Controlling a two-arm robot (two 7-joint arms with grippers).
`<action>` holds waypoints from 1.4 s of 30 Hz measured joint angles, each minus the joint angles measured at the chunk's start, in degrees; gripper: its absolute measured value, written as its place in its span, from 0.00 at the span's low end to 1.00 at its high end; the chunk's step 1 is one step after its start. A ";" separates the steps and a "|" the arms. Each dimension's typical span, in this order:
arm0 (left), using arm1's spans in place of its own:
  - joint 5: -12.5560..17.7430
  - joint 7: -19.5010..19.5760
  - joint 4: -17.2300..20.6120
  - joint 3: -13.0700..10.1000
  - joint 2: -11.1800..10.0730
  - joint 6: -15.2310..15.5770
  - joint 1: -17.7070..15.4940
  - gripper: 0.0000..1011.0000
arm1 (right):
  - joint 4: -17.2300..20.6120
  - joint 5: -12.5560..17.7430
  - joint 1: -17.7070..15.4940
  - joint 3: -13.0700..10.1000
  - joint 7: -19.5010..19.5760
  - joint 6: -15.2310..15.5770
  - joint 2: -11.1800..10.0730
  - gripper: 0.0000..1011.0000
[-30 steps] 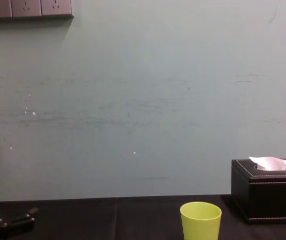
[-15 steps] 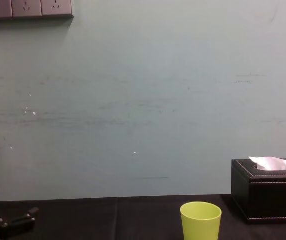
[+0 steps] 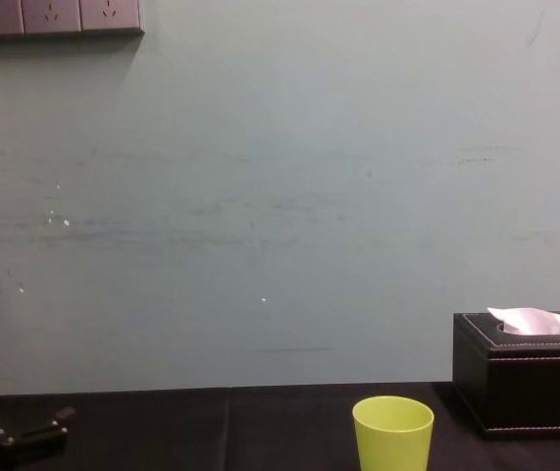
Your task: Stack the three plastic cups sequentially using one hand.
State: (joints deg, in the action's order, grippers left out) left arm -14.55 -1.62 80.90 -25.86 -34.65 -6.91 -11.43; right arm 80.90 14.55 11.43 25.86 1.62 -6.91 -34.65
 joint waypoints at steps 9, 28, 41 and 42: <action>0.00 0.00 0.00 0.00 0.00 0.00 0.00 1.00 | 0.00 0.00 0.00 0.00 0.00 0.00 0.00 0.99; 0.00 0.00 0.00 0.00 0.00 0.00 0.00 1.00 | 2.40 1.07 -2.18 -2.34 -1.56 0.42 -0.63 0.99; 0.00 0.00 0.00 0.00 0.00 0.00 0.00 1.00 | 11.98 5.15 -10.88 -8.41 -5.60 -0.04 -5.81 0.99; 0.00 0.00 0.00 0.00 0.00 0.00 0.00 1.00 | 12.49 5.35 -11.42 -8.78 -5.79 -0.15 -6.11 0.99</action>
State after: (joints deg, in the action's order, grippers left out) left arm -14.55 -1.62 80.90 -25.86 -34.65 -6.91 -11.43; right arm 93.39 19.90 0.00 17.08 -4.17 -7.05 -40.76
